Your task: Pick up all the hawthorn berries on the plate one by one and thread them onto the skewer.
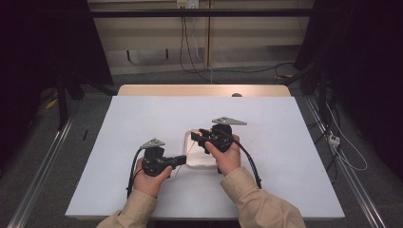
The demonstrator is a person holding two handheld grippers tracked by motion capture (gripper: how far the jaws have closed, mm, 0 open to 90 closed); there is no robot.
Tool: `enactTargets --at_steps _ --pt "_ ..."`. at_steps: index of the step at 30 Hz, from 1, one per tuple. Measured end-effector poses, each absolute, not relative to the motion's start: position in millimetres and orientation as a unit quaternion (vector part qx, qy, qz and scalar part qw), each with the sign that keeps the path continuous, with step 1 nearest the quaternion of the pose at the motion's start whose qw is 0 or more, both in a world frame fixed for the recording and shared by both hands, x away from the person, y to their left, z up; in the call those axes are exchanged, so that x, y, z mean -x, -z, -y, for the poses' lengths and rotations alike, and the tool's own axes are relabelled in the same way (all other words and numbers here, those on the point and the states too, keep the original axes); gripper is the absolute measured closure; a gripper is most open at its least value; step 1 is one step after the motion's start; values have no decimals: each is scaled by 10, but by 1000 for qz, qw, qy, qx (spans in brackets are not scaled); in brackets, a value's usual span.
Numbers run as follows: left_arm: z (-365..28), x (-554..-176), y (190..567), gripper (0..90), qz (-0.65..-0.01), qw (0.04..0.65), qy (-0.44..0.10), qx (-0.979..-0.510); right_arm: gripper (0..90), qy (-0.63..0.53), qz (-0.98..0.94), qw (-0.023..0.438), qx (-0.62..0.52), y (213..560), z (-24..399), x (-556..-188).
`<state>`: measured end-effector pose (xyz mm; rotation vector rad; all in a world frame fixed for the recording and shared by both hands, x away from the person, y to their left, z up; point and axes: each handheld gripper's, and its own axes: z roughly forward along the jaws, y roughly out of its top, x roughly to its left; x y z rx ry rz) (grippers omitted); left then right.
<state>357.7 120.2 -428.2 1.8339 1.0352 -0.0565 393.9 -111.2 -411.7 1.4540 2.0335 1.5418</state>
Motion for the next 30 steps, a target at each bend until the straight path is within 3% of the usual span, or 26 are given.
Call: enactTargets --at_steps 8,11,14,16,17,23,30 --pt "-1230 -3589 4287 895 -430 499 22 -752 571 -518 -695 101 -488 4138 1076 -3917" --pt "-1230 -3583 4284 895 -429 497 20 -754 484 -525 -685 93 -497 4101 1118 -3918" --pt "-1227 -3578 4291 896 -427 496 20 -756 485 -530 -674 100 -505 4074 1169 -3930" --pt "-1221 -3573 4286 896 -426 498 20 -755 500 -534 -666 98 -512 4067 1216 -3952" --pt "-1215 -3572 4285 896 -425 497 19 -756 563 -533 -667 98 -511 4069 1227 -3962" --pt "-1191 -3566 4289 896 -421 504 20 -754 599 -536 -670 62 -510 4111 1155 -3959" --pt "-1188 -3564 4294 898 -423 501 17 -755 610 -538 -667 63 -511 4115 1137 -3956"
